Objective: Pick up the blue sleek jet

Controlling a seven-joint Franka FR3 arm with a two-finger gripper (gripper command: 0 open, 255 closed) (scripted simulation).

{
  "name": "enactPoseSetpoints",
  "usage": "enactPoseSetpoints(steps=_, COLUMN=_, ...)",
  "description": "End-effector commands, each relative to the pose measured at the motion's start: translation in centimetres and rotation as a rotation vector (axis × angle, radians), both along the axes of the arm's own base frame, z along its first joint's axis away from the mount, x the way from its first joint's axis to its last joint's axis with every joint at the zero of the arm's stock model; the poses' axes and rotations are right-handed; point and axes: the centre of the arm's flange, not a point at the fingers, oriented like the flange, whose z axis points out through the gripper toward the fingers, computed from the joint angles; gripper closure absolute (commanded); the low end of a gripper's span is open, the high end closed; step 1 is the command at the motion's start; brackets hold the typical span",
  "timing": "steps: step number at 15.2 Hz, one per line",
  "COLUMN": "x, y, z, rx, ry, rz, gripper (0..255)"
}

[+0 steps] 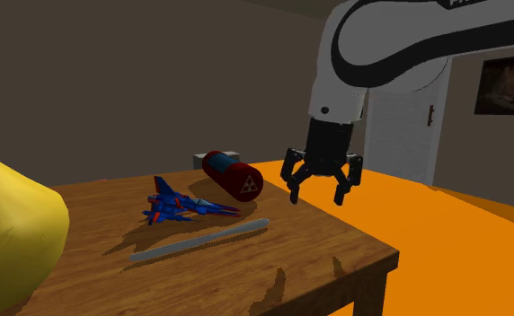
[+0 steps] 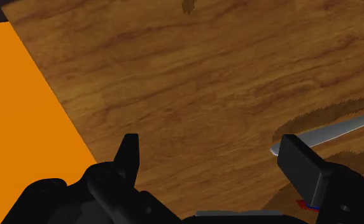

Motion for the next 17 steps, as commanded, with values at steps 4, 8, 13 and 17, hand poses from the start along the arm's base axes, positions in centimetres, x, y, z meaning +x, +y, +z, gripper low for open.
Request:
enactPoseSetpoints(steps=4, x=1.2, y=6.4, z=0.0, rx=0.022, ry=-0.028, rz=-0.034, gripper=0)
enactPoseSetpoints(steps=8, x=2.4, y=11.2, z=-0.1, rx=0.039, ry=-0.049, rz=-0.061, gripper=0)
enactPoseSetpoints(steps=13, x=4.0, y=17.3, z=0.0, rx=0.059, ry=-0.076, rz=-0.094, gripper=0)
enactPoseSetpoints(steps=17, x=5.4, y=22.0, z=0.2, rx=0.075, ry=-0.098, rz=-0.121, gripper=0)
